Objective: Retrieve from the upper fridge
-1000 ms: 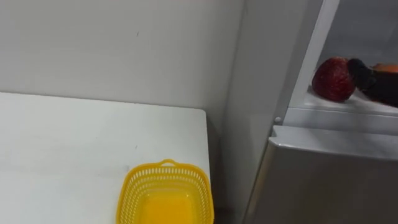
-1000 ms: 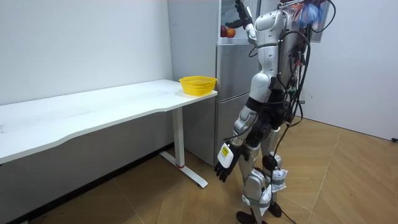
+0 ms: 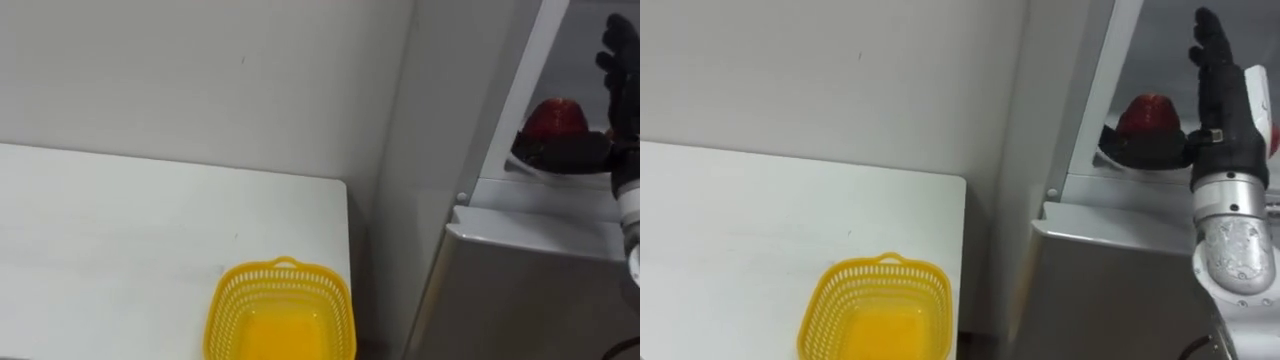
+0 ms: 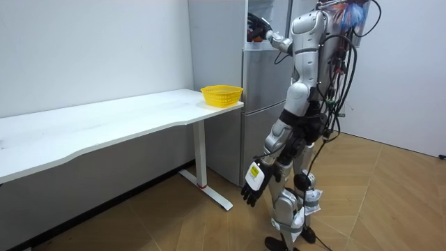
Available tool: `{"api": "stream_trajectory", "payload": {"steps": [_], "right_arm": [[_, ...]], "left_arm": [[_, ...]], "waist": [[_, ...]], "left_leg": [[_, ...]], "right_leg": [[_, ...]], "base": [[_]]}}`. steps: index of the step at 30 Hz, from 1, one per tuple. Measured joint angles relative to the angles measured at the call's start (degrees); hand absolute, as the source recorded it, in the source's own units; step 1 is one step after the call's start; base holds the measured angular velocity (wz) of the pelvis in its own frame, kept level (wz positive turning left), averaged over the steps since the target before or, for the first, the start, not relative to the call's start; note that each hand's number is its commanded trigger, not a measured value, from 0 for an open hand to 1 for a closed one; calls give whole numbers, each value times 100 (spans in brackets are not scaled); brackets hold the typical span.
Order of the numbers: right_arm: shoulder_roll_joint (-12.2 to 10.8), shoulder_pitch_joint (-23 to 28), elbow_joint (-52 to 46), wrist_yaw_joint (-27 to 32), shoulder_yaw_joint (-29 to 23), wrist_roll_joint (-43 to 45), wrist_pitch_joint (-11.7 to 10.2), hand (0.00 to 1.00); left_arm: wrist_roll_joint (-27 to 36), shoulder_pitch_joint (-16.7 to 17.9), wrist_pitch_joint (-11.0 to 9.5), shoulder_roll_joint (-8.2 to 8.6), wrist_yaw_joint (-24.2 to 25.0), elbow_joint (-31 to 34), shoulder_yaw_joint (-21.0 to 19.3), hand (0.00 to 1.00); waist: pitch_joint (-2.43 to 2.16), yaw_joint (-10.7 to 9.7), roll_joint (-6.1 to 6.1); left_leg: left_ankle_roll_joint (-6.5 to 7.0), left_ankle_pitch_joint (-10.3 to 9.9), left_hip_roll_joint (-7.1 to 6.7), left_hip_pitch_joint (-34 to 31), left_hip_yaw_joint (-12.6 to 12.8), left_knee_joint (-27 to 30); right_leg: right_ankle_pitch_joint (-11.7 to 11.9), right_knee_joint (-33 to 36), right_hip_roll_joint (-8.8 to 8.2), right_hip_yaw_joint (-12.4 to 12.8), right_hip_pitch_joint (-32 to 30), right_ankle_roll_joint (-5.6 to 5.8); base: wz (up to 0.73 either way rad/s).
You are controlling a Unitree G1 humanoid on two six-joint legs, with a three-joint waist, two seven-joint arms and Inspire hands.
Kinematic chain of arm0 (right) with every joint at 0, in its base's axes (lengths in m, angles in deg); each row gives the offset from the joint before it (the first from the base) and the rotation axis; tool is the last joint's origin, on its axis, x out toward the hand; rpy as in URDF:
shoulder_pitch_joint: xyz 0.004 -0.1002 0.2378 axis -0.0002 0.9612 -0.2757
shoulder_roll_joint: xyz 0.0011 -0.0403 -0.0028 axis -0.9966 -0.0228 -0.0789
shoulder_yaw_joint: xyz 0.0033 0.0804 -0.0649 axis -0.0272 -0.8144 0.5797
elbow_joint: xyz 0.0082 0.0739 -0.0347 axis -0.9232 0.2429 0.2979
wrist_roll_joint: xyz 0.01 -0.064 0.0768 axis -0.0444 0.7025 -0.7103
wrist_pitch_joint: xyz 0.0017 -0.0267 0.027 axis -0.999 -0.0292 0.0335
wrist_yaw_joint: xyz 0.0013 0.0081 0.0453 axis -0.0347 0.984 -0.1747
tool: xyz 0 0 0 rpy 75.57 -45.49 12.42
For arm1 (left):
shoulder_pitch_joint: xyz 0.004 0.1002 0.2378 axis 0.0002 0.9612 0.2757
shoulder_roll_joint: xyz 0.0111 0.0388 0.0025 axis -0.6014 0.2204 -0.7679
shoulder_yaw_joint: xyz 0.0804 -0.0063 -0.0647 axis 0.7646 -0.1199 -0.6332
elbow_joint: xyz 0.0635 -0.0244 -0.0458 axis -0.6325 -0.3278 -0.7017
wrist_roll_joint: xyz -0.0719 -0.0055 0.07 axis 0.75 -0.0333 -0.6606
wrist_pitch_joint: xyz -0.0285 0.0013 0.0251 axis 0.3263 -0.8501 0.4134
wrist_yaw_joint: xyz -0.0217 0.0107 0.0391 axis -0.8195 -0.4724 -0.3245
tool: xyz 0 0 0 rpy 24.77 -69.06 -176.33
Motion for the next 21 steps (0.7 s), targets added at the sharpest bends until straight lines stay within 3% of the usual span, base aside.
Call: {"api": "stream_trajectory", "payload": {"steps": [12,21], "right_arm": [[9,-49,287,-321,0,-232,54,0],[86,-54,422,-550,1,-642,119,0]], "left_arm": [[0,-1,22,-2,118,-61,-3,0],[-1,-17,225,2,120,-46,-4,0]], "waist": [[-3,-1,-73],[-1,10,-67]], "left_leg": [[2,1,-1,2,0,-33],[3,1,0,5,1,50]], "right_leg": [[0,-5,0,-3,-3,0],[0,-11,-4,-11,1,0]], "base": [[0],[0]]}}
